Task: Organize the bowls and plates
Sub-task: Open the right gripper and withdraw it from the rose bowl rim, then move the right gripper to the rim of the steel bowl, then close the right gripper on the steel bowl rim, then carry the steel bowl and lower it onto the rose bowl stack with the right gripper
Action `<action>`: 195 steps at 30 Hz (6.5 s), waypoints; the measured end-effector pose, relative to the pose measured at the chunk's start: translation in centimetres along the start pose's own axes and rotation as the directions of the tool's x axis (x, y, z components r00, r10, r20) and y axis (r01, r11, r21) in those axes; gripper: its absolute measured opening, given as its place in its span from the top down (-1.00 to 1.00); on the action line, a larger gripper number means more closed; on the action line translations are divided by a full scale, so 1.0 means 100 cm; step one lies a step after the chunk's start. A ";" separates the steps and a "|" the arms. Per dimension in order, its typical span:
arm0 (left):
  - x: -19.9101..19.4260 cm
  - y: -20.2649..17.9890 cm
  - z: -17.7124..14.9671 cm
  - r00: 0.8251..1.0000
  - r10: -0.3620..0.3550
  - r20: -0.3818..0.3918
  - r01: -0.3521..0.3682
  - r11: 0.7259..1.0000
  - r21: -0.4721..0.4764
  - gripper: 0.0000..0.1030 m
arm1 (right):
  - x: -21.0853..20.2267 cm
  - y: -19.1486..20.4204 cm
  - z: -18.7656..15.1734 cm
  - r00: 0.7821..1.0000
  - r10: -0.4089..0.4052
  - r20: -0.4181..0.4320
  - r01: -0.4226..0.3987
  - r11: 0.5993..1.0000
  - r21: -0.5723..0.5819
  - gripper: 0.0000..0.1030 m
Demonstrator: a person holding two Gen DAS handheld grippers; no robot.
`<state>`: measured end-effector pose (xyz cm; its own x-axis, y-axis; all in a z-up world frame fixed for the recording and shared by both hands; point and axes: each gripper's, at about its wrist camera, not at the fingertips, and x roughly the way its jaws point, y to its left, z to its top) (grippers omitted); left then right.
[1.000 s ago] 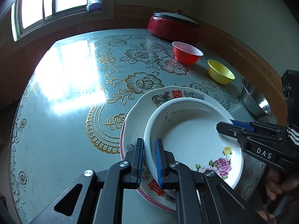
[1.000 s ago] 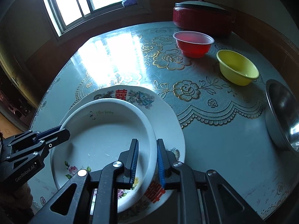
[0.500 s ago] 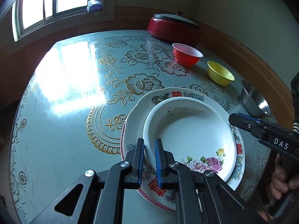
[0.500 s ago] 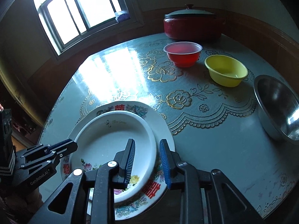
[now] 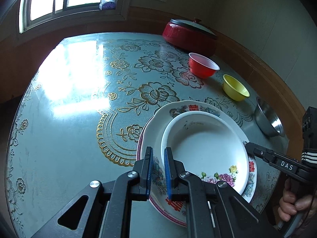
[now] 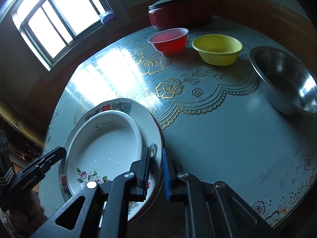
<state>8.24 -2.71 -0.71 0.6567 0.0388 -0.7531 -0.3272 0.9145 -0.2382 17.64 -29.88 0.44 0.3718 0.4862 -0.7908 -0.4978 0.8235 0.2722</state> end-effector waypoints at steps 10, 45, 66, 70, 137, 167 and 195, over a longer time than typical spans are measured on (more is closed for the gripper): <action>0.001 0.001 -0.001 1.000 -0.021 -0.003 0.021 1.000 0.003 0.77 | 0.001 0.008 0.005 0.999 -0.032 0.011 0.032 0.998 -0.049 0.78; -0.034 -0.024 -0.005 0.995 -0.029 0.093 0.006 0.970 0.244 0.34 | -0.048 0.014 -0.035 0.978 -0.170 0.117 0.159 0.983 0.094 0.25; -0.004 -0.171 0.011 0.991 -0.088 0.102 0.030 0.881 0.471 0.33 | -0.115 -0.120 0.001 0.933 -0.268 0.241 0.198 0.939 0.280 0.25; 0.012 -0.209 0.014 0.989 -0.112 0.094 0.050 0.864 0.502 0.34 | -0.127 -0.149 0.011 0.924 -0.278 0.263 0.197 0.934 0.297 0.25; 0.144 -0.296 0.079 0.987 -0.150 -0.061 0.161 0.951 0.264 0.33 | -0.049 -0.302 0.083 0.990 -0.063 0.123 0.026 0.958 0.284 0.25; 0.122 -0.280 0.046 0.992 -0.119 -0.053 0.128 0.966 0.226 0.57 | -0.025 -0.266 0.076 0.999 -0.011 0.031 0.005 0.983 0.186 0.77; 0.052 -0.191 0.032 0.991 -0.133 0.029 0.126 0.977 0.175 0.60 | -0.023 -0.169 0.051 0.998 0.056 0.012 -0.057 0.990 0.130 0.75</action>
<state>20.04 -18.66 1.91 0.7138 -0.0711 -0.6968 -0.1184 0.9683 -0.2200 29.12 -43.43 0.48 0.3522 0.5352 -0.7678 -0.4120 0.8253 0.3863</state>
